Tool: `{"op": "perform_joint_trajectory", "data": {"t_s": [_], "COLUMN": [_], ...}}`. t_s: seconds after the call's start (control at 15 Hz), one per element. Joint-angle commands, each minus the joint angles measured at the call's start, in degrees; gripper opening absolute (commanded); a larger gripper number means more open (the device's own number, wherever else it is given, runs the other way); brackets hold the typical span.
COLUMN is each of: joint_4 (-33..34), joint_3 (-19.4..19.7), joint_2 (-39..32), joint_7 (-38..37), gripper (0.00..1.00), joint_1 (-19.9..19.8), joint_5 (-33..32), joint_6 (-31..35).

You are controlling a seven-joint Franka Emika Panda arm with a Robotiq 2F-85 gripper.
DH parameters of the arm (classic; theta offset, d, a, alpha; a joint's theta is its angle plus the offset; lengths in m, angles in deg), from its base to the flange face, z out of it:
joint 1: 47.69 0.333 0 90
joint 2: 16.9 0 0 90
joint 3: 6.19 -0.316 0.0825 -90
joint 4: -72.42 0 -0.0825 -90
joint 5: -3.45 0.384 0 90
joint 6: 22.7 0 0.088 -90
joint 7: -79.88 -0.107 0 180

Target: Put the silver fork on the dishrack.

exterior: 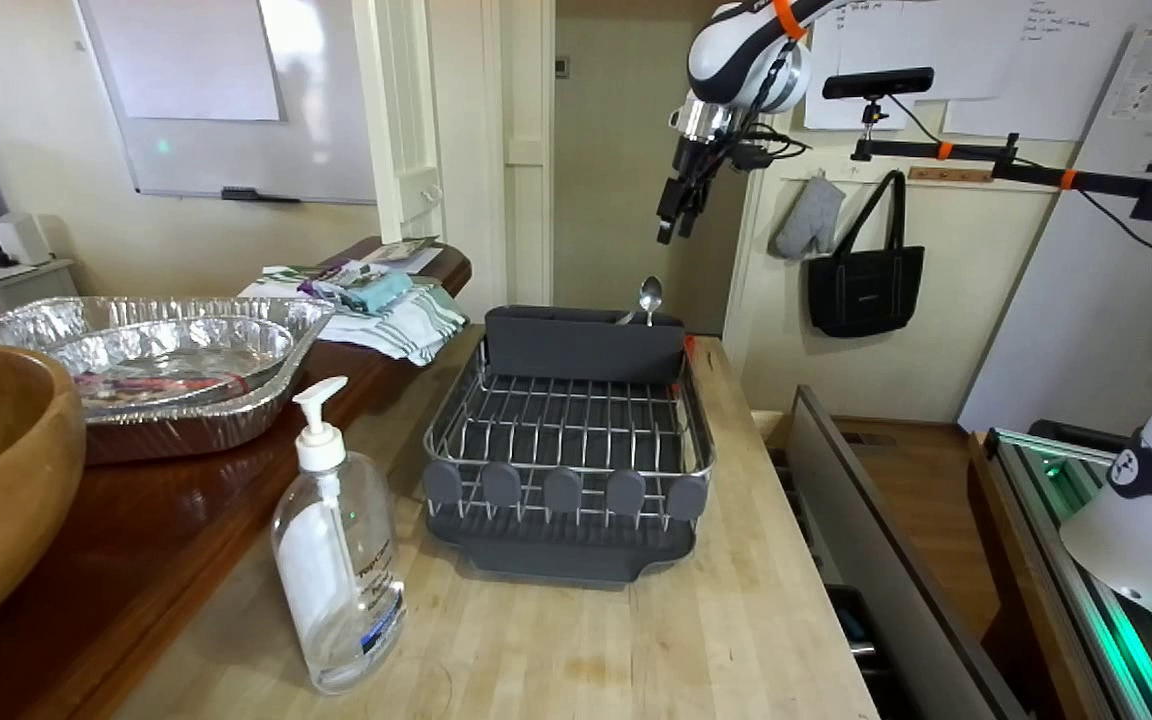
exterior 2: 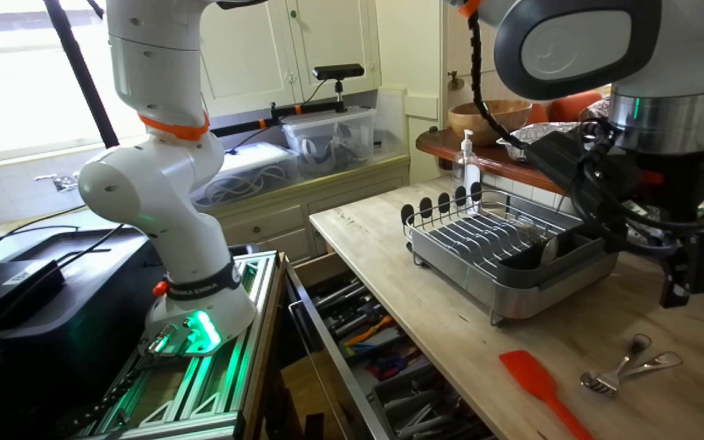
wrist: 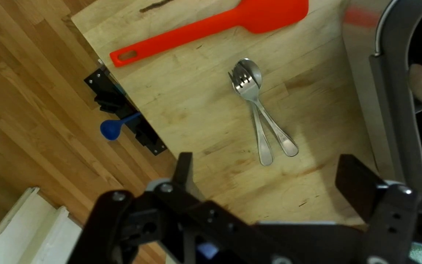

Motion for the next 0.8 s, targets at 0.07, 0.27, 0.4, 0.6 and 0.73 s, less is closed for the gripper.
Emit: {"op": "perform_joint_trajectory", "data": {"t_s": [0.07, 0.27, 0.4, 0.6, 0.73], "joint_4": [-1.3, -0.5, 0.5, 2.4, 4.7], "joint_3": [-1.9, -3.1, -4.2, -6.0, -7.3], "joint_2": [0.9, -0.4, -1.8, -4.6, -7.2], "joint_7": [0.7, 5.3, 8.6, 14.5, 18.3], "gripper": [1.0, 1.0, 1.0, 1.0, 1.0], "joint_1": [-1.0, -0.7, -1.1, -2.4, -3.5], "joint_5": [-2.4, -5.4, -6.7, -4.8, -3.3], "joint_6": [2.0, 2.9, 2.7, 2.3, 0.4]}}
